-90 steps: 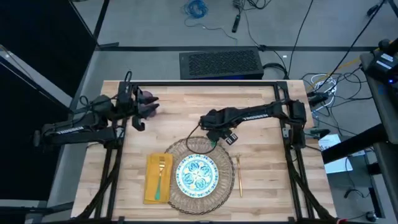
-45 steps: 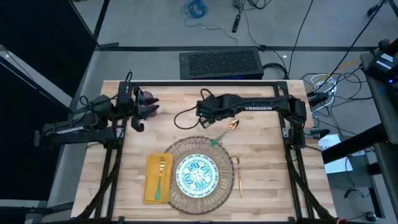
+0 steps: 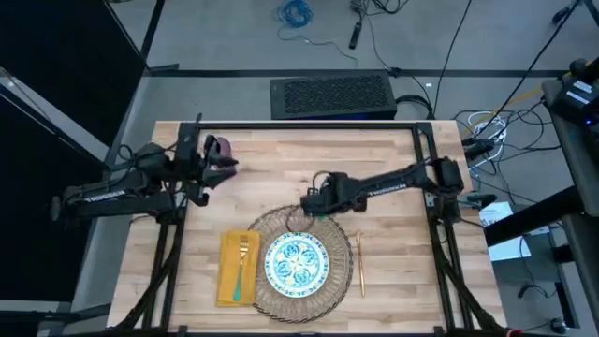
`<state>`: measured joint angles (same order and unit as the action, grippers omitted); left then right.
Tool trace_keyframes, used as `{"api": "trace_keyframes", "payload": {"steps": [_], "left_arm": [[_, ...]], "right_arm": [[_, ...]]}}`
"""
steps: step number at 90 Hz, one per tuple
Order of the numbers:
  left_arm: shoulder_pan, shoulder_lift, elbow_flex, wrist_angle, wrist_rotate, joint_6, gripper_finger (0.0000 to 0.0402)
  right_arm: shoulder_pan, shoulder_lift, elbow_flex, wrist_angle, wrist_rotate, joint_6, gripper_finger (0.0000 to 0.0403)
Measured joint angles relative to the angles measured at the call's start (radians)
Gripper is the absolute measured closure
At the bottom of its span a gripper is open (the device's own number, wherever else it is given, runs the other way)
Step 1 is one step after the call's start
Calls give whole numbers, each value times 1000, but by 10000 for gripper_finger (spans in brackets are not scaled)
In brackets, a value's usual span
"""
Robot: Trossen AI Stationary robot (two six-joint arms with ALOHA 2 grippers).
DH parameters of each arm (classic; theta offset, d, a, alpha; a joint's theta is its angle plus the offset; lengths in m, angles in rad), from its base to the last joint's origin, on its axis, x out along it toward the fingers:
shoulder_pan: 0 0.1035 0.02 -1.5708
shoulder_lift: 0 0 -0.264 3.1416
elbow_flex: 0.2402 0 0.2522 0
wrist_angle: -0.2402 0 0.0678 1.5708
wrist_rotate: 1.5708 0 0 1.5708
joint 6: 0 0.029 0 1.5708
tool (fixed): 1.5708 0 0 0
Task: Set table place
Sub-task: Put the green spoon to the right of the gold knife
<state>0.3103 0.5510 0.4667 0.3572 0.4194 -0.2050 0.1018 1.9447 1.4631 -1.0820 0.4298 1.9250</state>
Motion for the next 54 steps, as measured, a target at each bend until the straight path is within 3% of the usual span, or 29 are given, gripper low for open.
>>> {"api": "trace_keyframes", "payload": {"steps": [10,28,54], "left_arm": [[0,0,0,0,36,-8,281],[0,0,0,0,110,-29,281],[0,-18,0,0,233,-71,281]], "right_arm": [[21,0,0,-4,60,136,248],[8,60,1,44,78,166,248],[23,138,1,51,13,280,248]]}}
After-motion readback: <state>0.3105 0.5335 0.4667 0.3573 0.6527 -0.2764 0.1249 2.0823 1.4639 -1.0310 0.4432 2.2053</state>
